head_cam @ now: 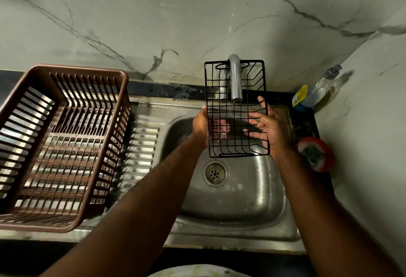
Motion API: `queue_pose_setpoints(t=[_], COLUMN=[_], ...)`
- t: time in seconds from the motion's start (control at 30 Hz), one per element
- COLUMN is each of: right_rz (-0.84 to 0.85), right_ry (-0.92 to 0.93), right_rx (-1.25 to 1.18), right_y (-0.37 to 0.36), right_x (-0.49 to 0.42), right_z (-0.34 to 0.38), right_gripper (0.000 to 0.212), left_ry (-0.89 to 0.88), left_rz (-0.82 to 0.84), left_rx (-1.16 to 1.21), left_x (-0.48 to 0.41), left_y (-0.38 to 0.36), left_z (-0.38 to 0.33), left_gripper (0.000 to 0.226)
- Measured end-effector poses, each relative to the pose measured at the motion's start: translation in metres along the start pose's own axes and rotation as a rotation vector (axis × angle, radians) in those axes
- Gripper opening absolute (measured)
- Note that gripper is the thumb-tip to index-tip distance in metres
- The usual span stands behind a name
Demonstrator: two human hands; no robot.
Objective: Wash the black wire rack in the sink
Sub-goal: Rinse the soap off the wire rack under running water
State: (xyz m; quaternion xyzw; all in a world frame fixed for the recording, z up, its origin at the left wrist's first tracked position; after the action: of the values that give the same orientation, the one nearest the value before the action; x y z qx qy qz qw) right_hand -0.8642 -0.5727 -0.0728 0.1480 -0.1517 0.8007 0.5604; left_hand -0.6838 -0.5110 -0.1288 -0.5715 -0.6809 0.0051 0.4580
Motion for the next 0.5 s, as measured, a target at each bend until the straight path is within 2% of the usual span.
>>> queue_pose_setpoints(t=[0.17,0.27,0.37,0.5], right_rz=[0.015,0.016,0.018,0.013], right_ry=[-0.008,0.005,0.013,0.019], right_rx=[0.014,0.016,0.026,0.023], right_y=[-0.001,0.0,0.001,0.001], right_x=[-0.001,-0.002,0.0,0.0], right_z=[-0.002,0.002,0.005,0.005], right_gripper=[0.072,0.066,0.07,0.072], left_ry=[-0.155,-0.088,-0.029,0.005], left_rz=[0.072,0.098,0.152,0.222], left_rx=[0.016,-0.067,-0.116,-0.148], left_x=[-0.002,-0.003,-0.001,-0.001], left_y=[0.006,0.003,-0.002,-0.005], left_z=[-0.004,-0.002,-0.005,-0.011], left_gripper=[0.066,0.081,0.096,0.102])
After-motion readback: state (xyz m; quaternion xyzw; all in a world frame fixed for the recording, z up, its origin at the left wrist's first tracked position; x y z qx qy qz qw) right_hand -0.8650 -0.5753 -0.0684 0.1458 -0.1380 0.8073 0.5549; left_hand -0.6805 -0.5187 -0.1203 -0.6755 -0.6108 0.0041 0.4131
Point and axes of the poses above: each hand's wrist, its own x-axis away from the middle knuckle, its own y-axis out of the back of the hand, z = x × y, the point moved 8 cm from there along -x, towards the middle knuckle, and after that the axes turned 11 degrees about z, right-handed, at the moved point
